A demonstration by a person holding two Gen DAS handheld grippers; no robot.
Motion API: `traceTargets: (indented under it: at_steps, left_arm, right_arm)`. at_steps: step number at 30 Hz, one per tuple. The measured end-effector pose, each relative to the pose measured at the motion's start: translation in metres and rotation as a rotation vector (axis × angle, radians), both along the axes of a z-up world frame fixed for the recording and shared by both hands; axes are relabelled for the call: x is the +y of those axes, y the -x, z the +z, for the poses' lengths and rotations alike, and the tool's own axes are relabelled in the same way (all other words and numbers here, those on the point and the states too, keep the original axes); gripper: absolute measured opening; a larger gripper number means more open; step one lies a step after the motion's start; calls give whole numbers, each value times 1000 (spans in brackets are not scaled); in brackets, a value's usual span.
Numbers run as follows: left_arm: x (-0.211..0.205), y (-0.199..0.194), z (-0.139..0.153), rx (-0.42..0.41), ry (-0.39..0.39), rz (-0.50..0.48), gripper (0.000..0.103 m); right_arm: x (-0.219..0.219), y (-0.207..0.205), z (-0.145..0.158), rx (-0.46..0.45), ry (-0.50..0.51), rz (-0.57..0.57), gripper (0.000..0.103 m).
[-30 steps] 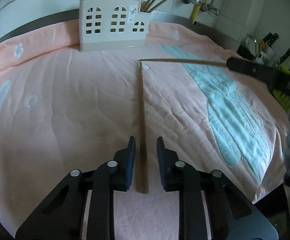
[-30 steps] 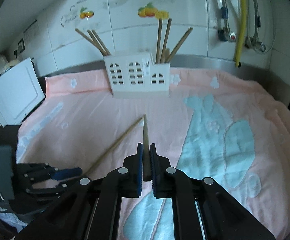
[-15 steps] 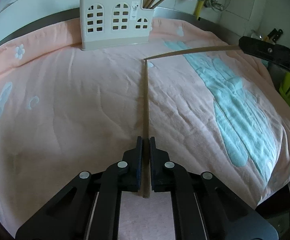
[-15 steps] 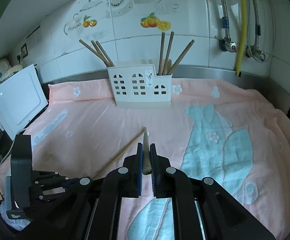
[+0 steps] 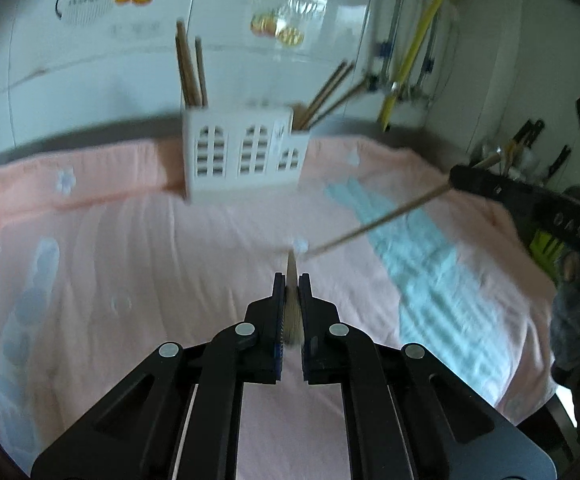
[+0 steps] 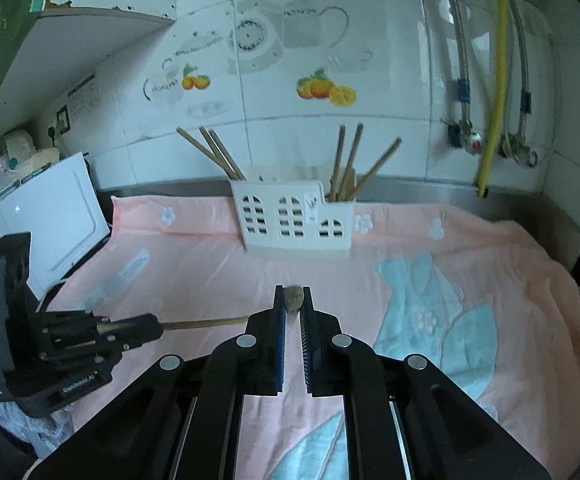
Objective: Organize utensils
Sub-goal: 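Lift both chopsticks upright and insert them into the white holder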
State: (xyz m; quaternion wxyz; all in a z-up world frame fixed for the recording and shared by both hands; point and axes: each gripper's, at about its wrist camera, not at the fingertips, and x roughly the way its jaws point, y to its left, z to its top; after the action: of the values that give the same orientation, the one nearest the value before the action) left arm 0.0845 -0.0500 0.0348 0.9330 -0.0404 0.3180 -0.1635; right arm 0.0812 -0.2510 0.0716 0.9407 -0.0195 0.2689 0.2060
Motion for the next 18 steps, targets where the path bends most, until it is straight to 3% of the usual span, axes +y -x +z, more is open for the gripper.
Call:
traceTargets:
  at_steps: [10, 18]
  left_arm:
    - [3, -22, 39, -70, -6, -23, 5]
    - [1, -51, 64, -84, -41, -46, 5]
  right_arm:
    - [14, -31, 33, -5, 18, 50, 7]
    - [14, -73, 84, -29, 3, 64, 7]
